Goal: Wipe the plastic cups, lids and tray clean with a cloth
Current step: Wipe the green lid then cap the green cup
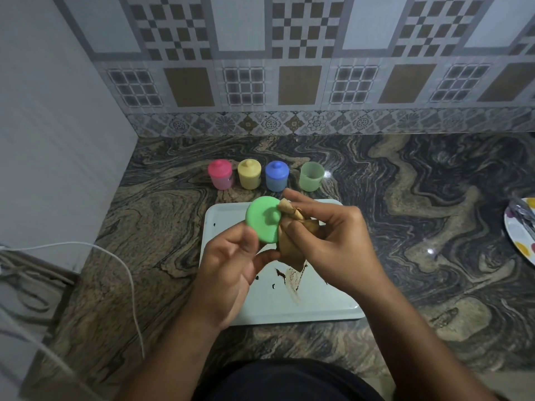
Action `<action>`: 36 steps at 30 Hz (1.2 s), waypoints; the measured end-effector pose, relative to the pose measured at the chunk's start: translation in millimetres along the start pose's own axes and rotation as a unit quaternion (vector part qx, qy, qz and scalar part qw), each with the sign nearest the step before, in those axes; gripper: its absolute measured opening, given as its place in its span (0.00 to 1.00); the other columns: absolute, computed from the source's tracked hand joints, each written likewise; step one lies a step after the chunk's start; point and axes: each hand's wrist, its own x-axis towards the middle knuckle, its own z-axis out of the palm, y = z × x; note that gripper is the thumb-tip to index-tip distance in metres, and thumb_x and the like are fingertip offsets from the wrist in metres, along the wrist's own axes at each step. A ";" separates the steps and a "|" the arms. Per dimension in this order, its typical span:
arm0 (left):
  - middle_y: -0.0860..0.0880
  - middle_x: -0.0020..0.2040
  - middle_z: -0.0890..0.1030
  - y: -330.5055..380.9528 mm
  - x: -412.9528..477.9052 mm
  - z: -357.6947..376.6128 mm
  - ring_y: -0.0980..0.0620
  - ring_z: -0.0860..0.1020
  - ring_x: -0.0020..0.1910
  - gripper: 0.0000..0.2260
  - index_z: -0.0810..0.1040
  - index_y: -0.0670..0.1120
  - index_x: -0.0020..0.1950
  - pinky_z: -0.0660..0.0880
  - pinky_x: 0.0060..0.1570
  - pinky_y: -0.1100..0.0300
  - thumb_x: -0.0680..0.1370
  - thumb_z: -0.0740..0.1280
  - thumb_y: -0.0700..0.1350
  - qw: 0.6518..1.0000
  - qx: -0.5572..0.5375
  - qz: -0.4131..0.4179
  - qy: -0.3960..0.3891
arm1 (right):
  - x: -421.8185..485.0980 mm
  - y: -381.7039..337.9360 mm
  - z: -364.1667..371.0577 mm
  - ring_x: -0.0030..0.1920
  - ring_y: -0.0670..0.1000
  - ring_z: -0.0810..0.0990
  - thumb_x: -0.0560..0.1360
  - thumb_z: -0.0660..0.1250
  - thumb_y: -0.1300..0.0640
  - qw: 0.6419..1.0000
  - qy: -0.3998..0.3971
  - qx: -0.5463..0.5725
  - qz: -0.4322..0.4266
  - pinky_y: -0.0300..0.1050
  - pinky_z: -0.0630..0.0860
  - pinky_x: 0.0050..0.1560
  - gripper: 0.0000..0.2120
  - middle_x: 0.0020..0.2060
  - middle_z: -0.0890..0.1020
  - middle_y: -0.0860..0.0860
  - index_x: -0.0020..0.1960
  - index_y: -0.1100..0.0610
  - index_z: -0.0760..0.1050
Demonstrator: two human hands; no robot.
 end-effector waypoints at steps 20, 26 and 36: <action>0.46 0.42 0.83 7.7 3.6 1.7 0.55 0.79 0.37 0.12 0.80 0.40 0.49 0.68 0.25 0.65 0.77 0.63 0.47 0.993 -0.004 -0.072 0.096 | -4.7 -11.9 6.5 0.33 0.57 0.87 0.78 0.70 0.67 0.998 0.020 -0.016 0.052 0.50 0.81 0.29 0.13 0.36 0.87 0.57 0.53 0.51 0.86; 0.43 0.47 0.84 9.9 8.6 -1.5 0.51 0.82 0.43 0.16 0.83 0.41 0.52 0.76 0.33 0.62 0.79 0.61 0.52 0.994 -0.027 -0.069 0.086 | -7.0 -15.2 11.0 0.35 0.51 0.82 0.78 0.69 0.68 0.999 0.005 -0.019 0.040 0.46 0.83 0.38 0.17 0.40 0.87 0.60 0.50 0.46 0.84; 0.46 0.41 0.83 12.1 7.9 -5.7 0.56 0.77 0.33 0.14 0.86 0.45 0.45 0.71 0.27 0.63 0.78 0.61 0.48 0.992 -0.042 -0.087 0.075 | 1.5 -12.9 4.8 0.35 0.50 0.88 0.77 0.70 0.66 0.997 0.041 -0.067 0.014 0.49 0.85 0.36 0.14 0.40 0.88 0.56 0.52 0.49 0.86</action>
